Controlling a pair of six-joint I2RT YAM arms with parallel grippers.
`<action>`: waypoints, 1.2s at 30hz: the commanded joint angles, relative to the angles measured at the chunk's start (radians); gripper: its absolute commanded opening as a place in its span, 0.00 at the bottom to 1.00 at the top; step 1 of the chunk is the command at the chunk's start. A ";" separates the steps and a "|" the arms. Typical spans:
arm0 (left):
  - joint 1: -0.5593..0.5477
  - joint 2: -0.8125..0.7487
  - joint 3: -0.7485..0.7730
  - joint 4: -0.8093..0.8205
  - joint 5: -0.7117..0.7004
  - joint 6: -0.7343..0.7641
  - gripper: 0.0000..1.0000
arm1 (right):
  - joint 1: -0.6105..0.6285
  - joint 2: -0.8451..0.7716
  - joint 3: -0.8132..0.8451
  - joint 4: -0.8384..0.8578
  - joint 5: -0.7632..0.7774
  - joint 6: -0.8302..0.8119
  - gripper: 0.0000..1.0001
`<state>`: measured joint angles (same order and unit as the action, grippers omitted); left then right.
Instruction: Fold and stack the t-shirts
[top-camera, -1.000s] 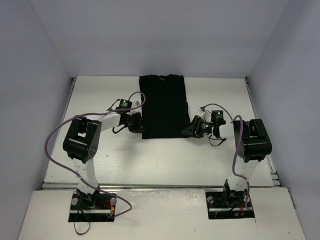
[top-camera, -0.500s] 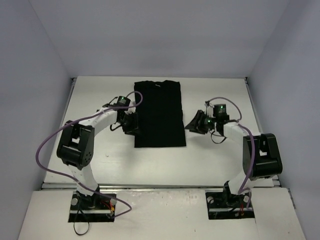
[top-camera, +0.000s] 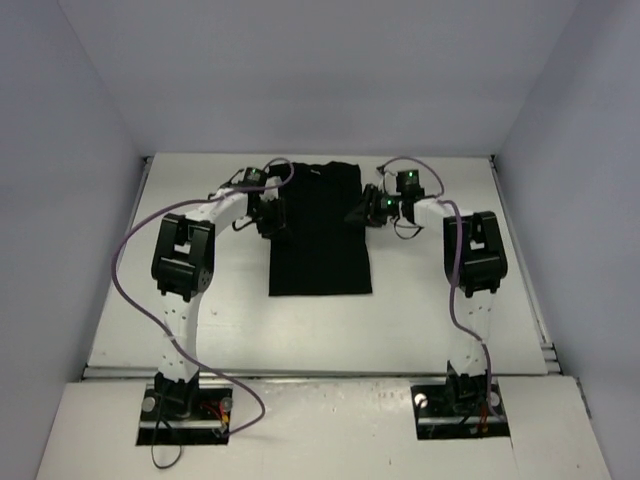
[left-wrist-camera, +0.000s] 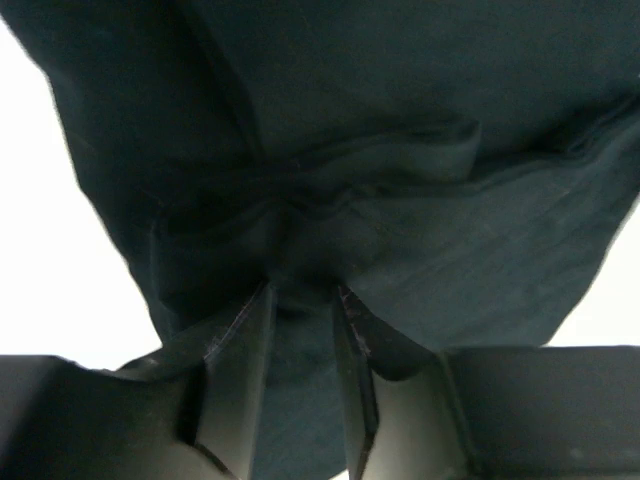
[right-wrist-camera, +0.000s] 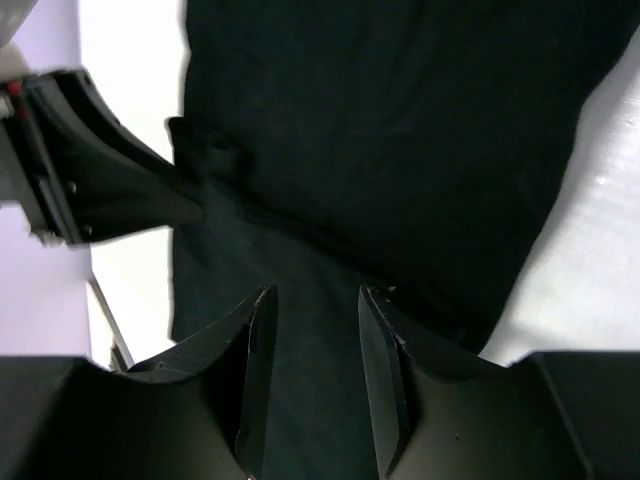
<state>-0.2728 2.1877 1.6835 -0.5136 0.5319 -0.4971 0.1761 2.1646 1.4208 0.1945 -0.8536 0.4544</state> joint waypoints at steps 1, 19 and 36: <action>0.055 -0.004 -0.005 0.043 0.012 -0.006 0.27 | -0.043 0.074 0.020 0.024 -0.065 -0.070 0.35; 0.097 -0.341 -0.099 -0.001 -0.042 0.028 0.56 | -0.063 -0.291 -0.092 -0.079 0.292 -0.111 0.42; -0.051 -0.705 -0.708 -0.060 -0.234 -0.053 0.57 | 0.265 -0.735 -0.603 -0.274 0.880 0.144 0.47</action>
<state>-0.2784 1.5413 0.9841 -0.6109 0.3319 -0.5165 0.3706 1.5116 0.8557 -0.0667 -0.1160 0.4782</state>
